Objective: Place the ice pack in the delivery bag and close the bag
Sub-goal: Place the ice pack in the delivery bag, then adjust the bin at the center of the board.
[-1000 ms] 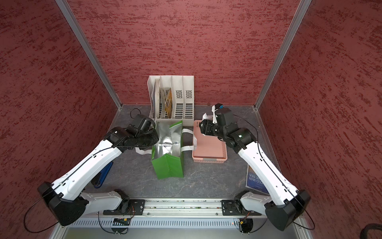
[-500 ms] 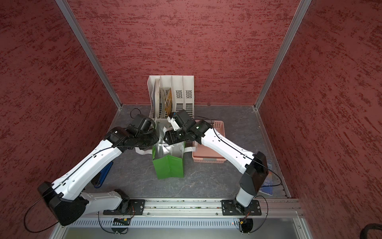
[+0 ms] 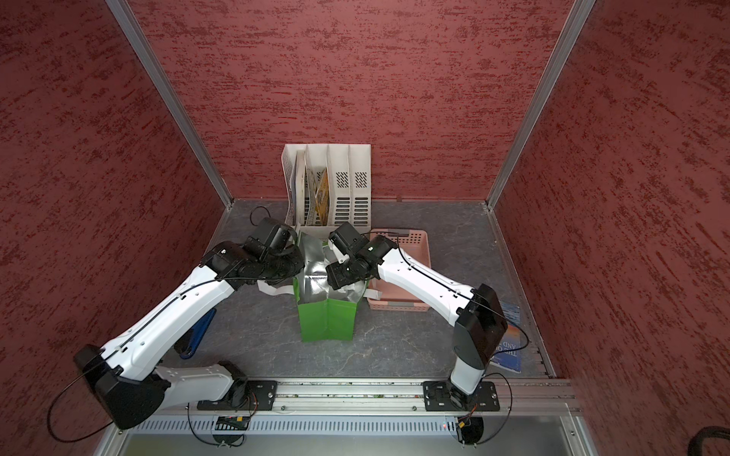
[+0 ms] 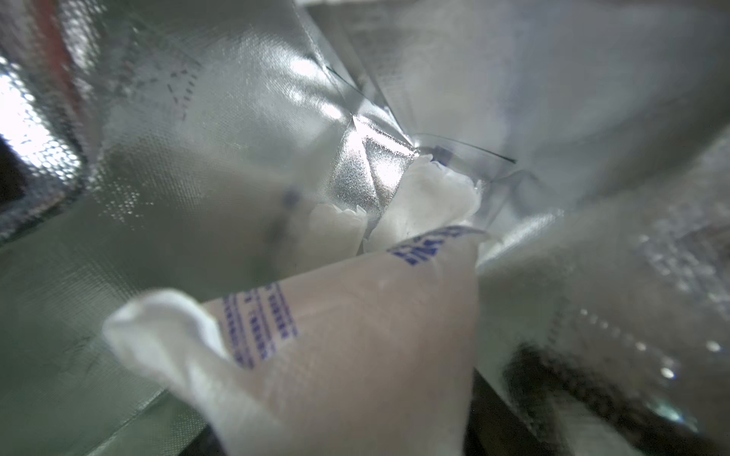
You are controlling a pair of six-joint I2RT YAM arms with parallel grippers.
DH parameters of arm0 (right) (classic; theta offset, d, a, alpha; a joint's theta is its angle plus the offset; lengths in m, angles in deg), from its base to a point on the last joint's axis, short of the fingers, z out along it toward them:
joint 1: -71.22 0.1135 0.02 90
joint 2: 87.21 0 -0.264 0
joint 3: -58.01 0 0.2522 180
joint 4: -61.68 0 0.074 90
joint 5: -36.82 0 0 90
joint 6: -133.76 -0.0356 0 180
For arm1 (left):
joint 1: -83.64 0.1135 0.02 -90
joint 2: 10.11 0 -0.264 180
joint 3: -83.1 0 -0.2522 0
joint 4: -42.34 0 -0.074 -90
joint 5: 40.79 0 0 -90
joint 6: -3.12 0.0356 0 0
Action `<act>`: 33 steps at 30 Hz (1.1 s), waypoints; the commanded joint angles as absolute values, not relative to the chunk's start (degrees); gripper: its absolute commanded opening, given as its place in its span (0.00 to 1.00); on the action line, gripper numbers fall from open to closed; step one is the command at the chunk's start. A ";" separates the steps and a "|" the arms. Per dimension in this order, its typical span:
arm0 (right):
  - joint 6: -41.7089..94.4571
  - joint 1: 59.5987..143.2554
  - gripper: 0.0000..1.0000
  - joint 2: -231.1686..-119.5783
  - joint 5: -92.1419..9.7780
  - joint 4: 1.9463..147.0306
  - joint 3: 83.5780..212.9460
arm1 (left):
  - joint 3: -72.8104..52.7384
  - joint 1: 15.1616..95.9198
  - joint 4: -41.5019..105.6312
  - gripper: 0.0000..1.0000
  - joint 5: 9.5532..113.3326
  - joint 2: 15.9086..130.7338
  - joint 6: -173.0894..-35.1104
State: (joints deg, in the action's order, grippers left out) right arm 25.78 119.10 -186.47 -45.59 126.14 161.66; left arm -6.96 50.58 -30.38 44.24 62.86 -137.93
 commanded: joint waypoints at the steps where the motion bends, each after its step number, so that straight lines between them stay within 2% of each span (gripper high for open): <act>1: 26.78 119.55 0.74 -187.75 -47.40 126.63 162.31 | -6.76 50.94 -29.95 0.05 44.19 63.01 -138.51; 6: 26.08 119.54 0.88 -185.97 -47.10 126.00 163.65 | -6.92 50.99 -30.03 0.05 43.99 62.93 -138.18; 13: 23.71 118.24 0.95 -173.78 -51.71 125.18 164.66 | -6.76 51.02 -30.16 0.04 44.15 63.17 -137.77; 16: 21.37 113.09 0.96 -168.03 -51.45 126.40 164.50 | -6.89 51.03 -30.16 0.05 44.29 63.28 -137.51; 22: 22.60 97.67 0.98 -160.88 -54.60 133.89 159.52 | -6.82 51.13 -29.56 0.05 44.62 63.69 -136.85; 28: 26.18 86.59 0.99 -163.28 -57.36 134.88 145.53 | -6.59 51.21 -29.53 0.05 44.88 63.90 -136.54; 33: 27.75 84.54 0.98 -169.91 -58.91 131.23 140.84 | -6.76 51.23 -29.44 0.05 44.99 63.71 -136.45</act>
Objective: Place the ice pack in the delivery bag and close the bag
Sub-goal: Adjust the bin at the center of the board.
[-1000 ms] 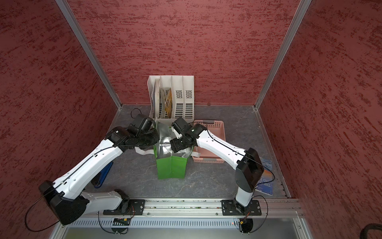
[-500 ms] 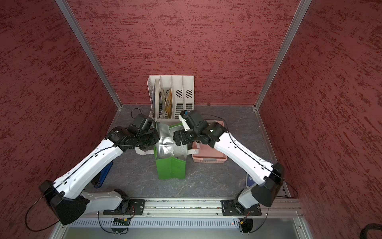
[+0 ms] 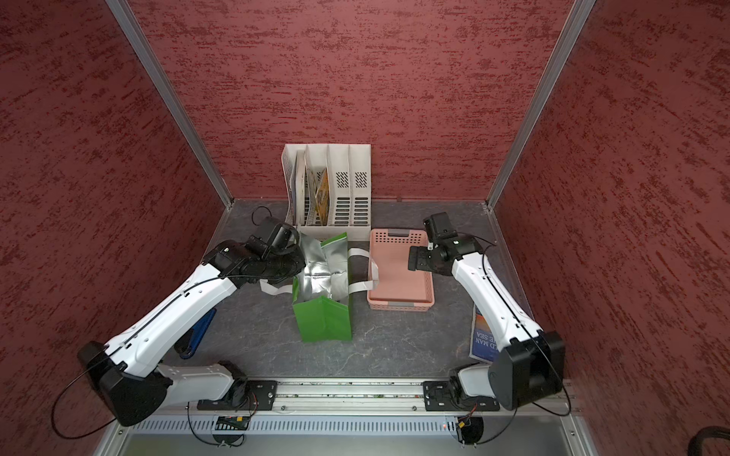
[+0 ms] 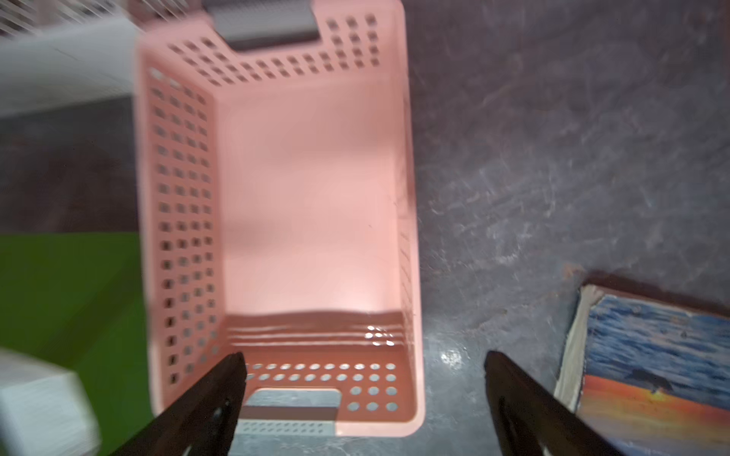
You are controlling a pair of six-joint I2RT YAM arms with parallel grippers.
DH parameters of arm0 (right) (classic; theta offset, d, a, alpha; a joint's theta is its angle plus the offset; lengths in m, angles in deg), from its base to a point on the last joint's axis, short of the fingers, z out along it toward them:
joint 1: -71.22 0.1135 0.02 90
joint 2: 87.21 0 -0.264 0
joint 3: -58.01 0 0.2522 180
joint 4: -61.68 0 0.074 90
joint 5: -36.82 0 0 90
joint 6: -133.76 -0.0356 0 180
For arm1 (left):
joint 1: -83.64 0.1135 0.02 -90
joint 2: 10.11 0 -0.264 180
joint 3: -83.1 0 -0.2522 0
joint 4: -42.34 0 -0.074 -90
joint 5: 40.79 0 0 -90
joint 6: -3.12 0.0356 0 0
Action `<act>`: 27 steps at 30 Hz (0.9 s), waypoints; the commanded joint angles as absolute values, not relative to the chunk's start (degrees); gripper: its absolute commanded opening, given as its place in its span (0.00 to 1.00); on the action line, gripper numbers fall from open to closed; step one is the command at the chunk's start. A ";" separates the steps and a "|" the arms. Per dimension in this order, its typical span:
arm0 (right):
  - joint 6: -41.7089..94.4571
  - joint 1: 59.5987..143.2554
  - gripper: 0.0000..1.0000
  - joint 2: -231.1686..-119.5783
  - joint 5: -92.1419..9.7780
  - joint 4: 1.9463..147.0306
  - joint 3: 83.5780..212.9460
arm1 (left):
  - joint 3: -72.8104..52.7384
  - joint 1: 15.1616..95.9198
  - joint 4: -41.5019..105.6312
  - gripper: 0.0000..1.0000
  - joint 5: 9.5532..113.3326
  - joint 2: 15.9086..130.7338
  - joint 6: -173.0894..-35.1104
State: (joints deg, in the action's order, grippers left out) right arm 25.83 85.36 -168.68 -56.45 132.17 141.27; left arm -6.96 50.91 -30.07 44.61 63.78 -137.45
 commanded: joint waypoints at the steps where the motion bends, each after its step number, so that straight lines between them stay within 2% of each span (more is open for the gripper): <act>1: 27.57 84.46 0.97 -171.31 -59.37 130.62 140.74 | -6.69 51.21 -29.50 0.05 45.01 63.72 -136.32; 7: 26.57 83.06 0.91 -181.13 -59.99 127.05 142.02 | -6.12 51.40 -29.69 0.05 45.17 63.72 -136.05; 13: 25.43 80.09 0.64 -191.76 -62.99 127.47 147.99 | -5.37 51.91 -29.73 0.05 44.95 63.64 -135.57; 19: 28.15 75.27 0.31 -196.70 -66.02 126.46 154.02 | -4.71 52.50 -29.90 0.06 45.35 63.70 -135.33; 23: 32.21 73.20 0.20 -200.17 -67.13 125.71 158.58 | -4.26 52.98 -30.41 0.06 45.65 63.85 -135.05; 27: 32.86 70.92 0.18 -204.34 -67.24 125.86 163.30 | -3.69 53.51 -30.87 0.06 45.99 64.29 -134.98</act>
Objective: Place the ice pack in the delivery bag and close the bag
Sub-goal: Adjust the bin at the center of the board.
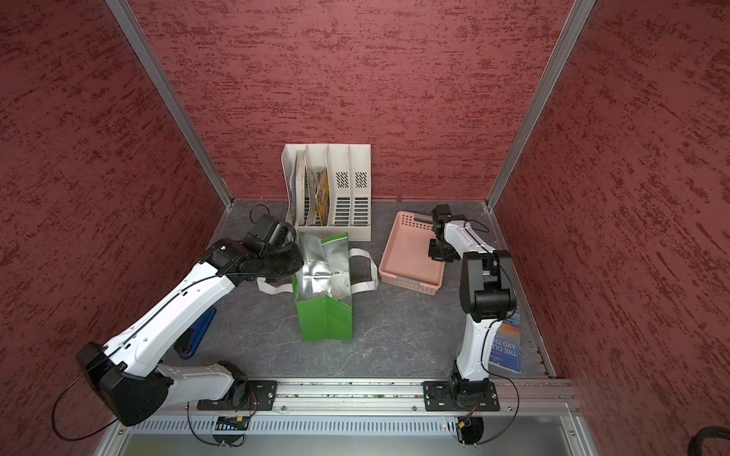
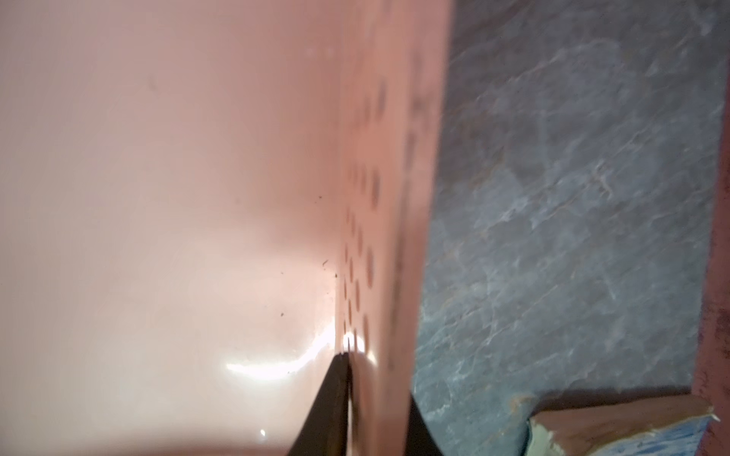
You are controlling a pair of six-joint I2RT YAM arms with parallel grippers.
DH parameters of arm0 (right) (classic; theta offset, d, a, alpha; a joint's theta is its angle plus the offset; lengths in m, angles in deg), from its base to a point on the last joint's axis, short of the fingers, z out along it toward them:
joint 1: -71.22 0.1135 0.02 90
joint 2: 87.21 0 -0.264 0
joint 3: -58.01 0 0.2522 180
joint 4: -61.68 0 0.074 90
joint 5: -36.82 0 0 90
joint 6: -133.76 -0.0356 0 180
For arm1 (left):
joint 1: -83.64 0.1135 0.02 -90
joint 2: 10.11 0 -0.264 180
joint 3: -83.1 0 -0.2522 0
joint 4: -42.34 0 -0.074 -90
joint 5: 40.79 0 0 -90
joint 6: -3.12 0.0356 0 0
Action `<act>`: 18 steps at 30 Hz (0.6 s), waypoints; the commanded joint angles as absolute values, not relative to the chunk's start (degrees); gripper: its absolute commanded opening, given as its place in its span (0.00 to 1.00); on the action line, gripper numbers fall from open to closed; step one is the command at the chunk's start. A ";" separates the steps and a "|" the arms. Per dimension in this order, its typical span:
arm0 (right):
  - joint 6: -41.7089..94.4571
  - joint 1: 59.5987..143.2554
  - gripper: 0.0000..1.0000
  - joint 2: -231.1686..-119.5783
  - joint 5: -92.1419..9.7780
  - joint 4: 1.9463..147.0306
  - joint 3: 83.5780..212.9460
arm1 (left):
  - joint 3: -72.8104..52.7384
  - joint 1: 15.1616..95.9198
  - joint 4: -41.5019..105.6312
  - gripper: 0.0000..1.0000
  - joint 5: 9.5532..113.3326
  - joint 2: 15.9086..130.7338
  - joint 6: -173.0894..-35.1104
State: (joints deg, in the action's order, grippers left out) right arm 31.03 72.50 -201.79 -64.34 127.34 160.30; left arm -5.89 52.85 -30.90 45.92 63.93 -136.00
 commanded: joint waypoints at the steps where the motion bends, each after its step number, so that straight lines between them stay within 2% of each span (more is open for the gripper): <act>1: 33.49 70.48 0.19 -205.36 -67.45 125.32 164.20 | -3.50 53.54 -30.89 0.06 46.04 64.44 -134.83; 6: 37.12 68.21 0.21 -209.47 -65.42 123.46 168.97 | -0.85 54.08 -32.11 0.06 47.35 65.73 -134.24; 9: 37.67 67.94 0.28 -209.34 -63.55 123.39 169.64 | 0.73 54.58 -33.18 0.06 47.35 66.57 -132.83; 10: 37.58 67.87 0.35 -208.70 -62.00 123.42 169.41 | 0.93 54.80 -33.40 0.06 47.41 66.72 -132.55; 13: 36.66 67.90 0.68 -204.98 -58.37 123.86 168.70 | 0.53 56.28 -33.15 0.08 48.23 66.56 -131.89; 15: 36.31 67.95 0.80 -201.26 -55.38 124.73 168.64 | -0.85 57.83 -31.40 0.11 50.11 66.09 -131.29; 16: 36.01 67.99 0.83 -199.63 -53.74 125.39 168.73 | -1.81 58.65 -30.11 0.17 51.63 65.80 -130.75; 17: 35.60 68.13 0.84 -197.57 -52.36 126.10 168.77 | -2.52 59.38 -29.03 0.30 53.09 65.50 -130.17; 18: 35.08 68.44 0.86 -195.30 -50.90 127.07 168.78 | -3.04 60.04 -28.05 0.50 54.40 65.22 -129.64</act>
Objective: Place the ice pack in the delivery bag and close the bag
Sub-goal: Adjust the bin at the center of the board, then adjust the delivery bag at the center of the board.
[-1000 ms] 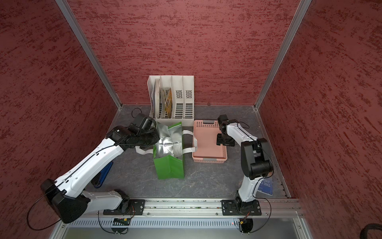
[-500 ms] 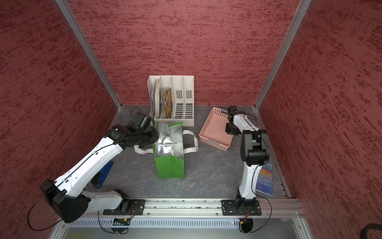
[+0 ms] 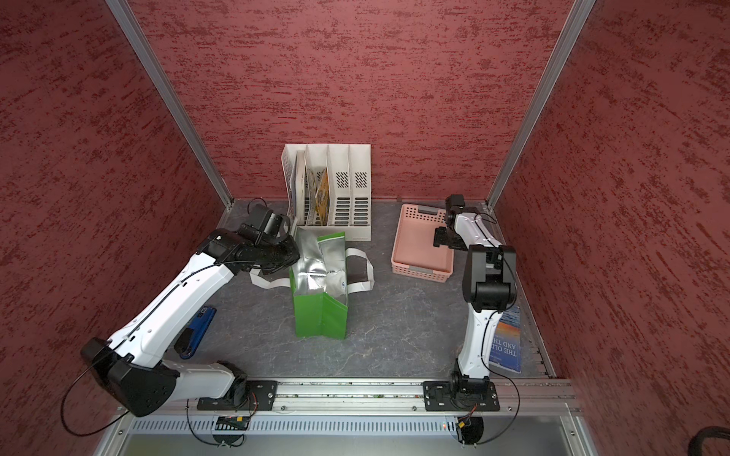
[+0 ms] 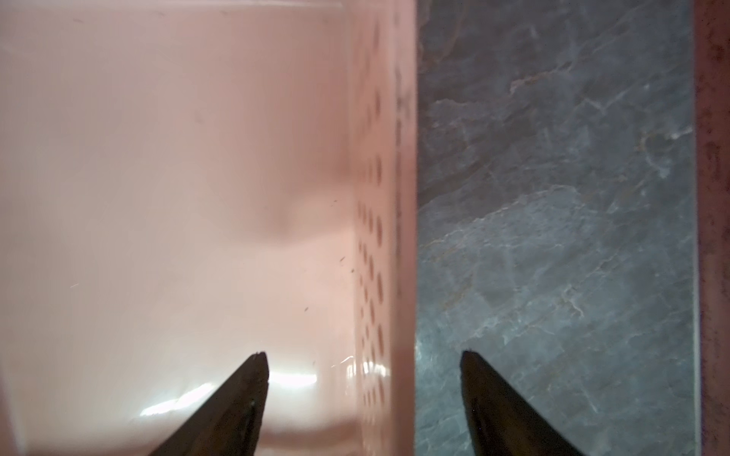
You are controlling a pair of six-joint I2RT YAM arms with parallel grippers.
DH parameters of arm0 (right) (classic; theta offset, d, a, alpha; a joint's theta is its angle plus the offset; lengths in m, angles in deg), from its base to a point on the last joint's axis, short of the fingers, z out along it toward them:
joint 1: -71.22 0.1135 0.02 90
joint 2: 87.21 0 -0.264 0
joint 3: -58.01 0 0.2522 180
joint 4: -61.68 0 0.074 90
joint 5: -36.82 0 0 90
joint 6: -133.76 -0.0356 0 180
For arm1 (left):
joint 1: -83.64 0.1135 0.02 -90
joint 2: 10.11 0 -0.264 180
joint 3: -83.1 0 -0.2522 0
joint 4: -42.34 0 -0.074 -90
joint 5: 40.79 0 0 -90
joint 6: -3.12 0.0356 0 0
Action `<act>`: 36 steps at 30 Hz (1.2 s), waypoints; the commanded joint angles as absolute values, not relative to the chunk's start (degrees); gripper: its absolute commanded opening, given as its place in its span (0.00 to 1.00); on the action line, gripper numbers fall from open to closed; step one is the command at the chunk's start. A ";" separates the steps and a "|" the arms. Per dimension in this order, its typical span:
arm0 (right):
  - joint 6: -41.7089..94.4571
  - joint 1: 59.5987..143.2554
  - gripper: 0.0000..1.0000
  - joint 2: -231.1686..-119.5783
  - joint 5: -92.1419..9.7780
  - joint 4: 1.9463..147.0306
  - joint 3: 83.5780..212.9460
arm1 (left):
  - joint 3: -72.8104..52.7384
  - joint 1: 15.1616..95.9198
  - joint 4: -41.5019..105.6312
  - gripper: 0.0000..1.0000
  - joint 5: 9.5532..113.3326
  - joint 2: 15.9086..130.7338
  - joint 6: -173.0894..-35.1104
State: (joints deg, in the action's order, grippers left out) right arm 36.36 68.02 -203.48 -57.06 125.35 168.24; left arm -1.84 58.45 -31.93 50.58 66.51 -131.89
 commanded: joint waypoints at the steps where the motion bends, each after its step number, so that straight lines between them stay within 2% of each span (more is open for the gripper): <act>1: 34.82 69.13 0.86 -193.15 -49.33 127.86 168.62 | -3.22 60.52 -27.34 0.63 55.21 64.87 -129.12; 6: 35.64 77.49 0.89 -185.71 -42.95 131.50 168.79 | -2.83 62.10 -27.50 0.80 55.56 63.28 -128.04; 13: 39.06 98.34 0.88 -189.12 -36.94 131.62 178.37 | -4.48 62.60 -31.58 1.00 52.67 58.06 -130.00; 17: 43.13 104.39 0.87 -193.71 -32.46 131.97 185.99 | -6.62 61.78 -33.56 1.00 50.30 51.26 -131.80; 21: 50.22 110.25 0.87 -199.10 -34.30 137.09 195.18 | -9.72 58.09 -35.57 1.00 46.76 43.16 -136.09; 28: 56.67 112.11 0.87 -208.11 -44.55 139.72 203.09 | -15.93 40.67 -40.03 1.00 35.94 35.37 -146.70; 34: 59.65 112.13 0.86 -210.45 -49.36 138.75 202.72 | -16.50 27.74 -38.99 1.00 25.95 37.65 -148.05; 36: 60.15 112.16 0.82 -210.65 -51.46 138.07 201.31 | -17.06 25.71 -38.75 1.00 24.51 38.72 -149.21</act>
